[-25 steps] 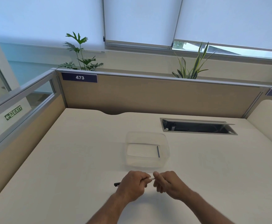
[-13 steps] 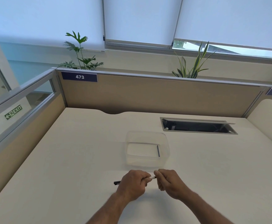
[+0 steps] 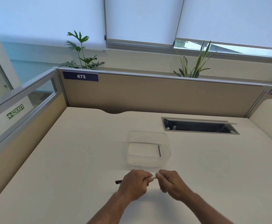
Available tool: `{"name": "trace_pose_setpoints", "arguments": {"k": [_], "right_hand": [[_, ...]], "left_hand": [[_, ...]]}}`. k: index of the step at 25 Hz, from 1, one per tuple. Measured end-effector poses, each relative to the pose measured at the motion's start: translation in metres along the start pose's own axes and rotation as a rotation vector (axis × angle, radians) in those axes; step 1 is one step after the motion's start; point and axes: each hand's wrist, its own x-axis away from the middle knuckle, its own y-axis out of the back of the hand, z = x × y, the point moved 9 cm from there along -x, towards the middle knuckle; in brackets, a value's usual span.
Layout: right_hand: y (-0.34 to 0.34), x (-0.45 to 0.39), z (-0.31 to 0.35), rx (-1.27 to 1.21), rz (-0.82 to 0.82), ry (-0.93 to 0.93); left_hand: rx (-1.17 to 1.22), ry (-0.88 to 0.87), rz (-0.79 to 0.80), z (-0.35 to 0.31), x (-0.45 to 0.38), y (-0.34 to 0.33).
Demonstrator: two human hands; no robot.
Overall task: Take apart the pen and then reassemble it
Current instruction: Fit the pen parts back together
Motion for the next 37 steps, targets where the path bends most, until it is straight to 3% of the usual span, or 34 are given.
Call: {"name": "trace_pose_setpoints", "arguments": {"k": [4,9,14,19,29,37], "right_hand": [[-0.001,-0.003,-0.007,-0.037,0.005,-0.089],[0.000,0.000,0.002,0.013,-0.018,0.060],[-0.006,0.001,0.013,0.214,0.055,0.181],[-0.005,0.002,0.015,0.321,0.055,0.192],[0.000,-0.003,0.022,0.192,-0.022,0.090],[-0.006,-0.005,0.014,-0.021,0.043,-0.127]], "left_hand": [[0.001,0.008,-0.007,0.001,0.000,0.002],[0.012,0.006,0.002,0.002,0.001,0.003],[-0.004,0.008,0.030,0.002,0.002,0.003],[-0.014,-0.019,0.022,-0.002,0.003,0.004],[-0.101,-0.087,-0.102,-0.011,0.001,0.015],[-0.180,-0.166,-0.192,-0.020,0.004,0.025]]}}
